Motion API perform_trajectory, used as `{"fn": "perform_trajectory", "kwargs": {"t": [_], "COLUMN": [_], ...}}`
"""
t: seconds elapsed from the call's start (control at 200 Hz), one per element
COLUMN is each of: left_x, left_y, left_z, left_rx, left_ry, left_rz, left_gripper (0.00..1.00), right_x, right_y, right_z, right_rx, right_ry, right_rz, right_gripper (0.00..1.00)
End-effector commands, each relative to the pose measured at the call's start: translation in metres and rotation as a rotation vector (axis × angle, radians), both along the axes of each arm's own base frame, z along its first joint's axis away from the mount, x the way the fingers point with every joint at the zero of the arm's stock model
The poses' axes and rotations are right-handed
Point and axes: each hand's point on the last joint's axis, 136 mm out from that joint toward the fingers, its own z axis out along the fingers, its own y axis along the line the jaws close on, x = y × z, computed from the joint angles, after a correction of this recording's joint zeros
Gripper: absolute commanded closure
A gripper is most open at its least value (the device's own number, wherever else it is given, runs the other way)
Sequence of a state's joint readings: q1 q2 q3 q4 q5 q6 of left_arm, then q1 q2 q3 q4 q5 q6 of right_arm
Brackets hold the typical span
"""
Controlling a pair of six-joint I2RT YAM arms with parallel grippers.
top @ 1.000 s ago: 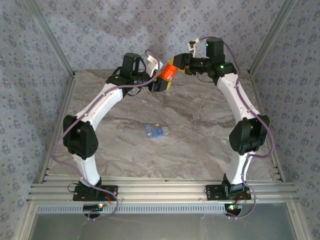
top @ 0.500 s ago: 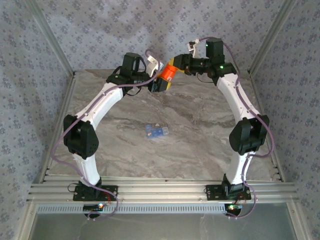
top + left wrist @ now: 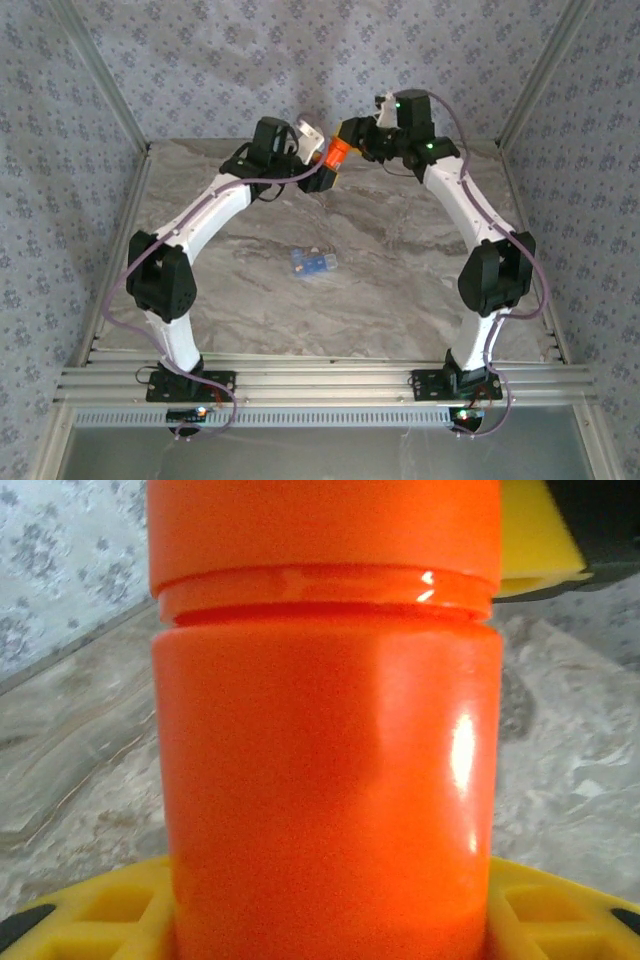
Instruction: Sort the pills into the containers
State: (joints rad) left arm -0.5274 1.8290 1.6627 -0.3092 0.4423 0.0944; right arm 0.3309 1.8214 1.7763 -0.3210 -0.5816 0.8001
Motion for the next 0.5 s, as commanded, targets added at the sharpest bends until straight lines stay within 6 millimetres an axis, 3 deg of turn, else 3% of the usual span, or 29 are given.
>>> {"fn": "perform_trajectory", "kwargs": {"t": [0.0, 0.165, 0.385, 0.495], "left_x": [0.009, 0.01, 0.009, 0.004], "left_y": [-0.009, -0.01, -0.007, -0.009], "left_z": [0.07, 0.064, 0.065, 0.068], "left_rx": [-0.091, -0.101, -0.128, -0.175], "left_ry": [-0.27, -0.256, -0.197, -0.138], "left_rz": [0.063, 0.073, 0.013, -0.057], "left_gripper": [1.0, 1.0, 1.0, 1.0], "right_x": [-0.034, -0.027, -0.008, -0.004], "right_y": [0.032, 0.024, -0.029, -0.05], "right_z": [-0.001, 0.011, 0.063, 0.074], "right_rx": [0.043, 0.088, 0.154, 0.16], "right_ry": [0.092, 0.094, -0.045, -0.089], "right_rz": [0.012, -0.021, -0.08, -0.095], "right_gripper": [0.59, 0.57, 0.36, 0.28]}}
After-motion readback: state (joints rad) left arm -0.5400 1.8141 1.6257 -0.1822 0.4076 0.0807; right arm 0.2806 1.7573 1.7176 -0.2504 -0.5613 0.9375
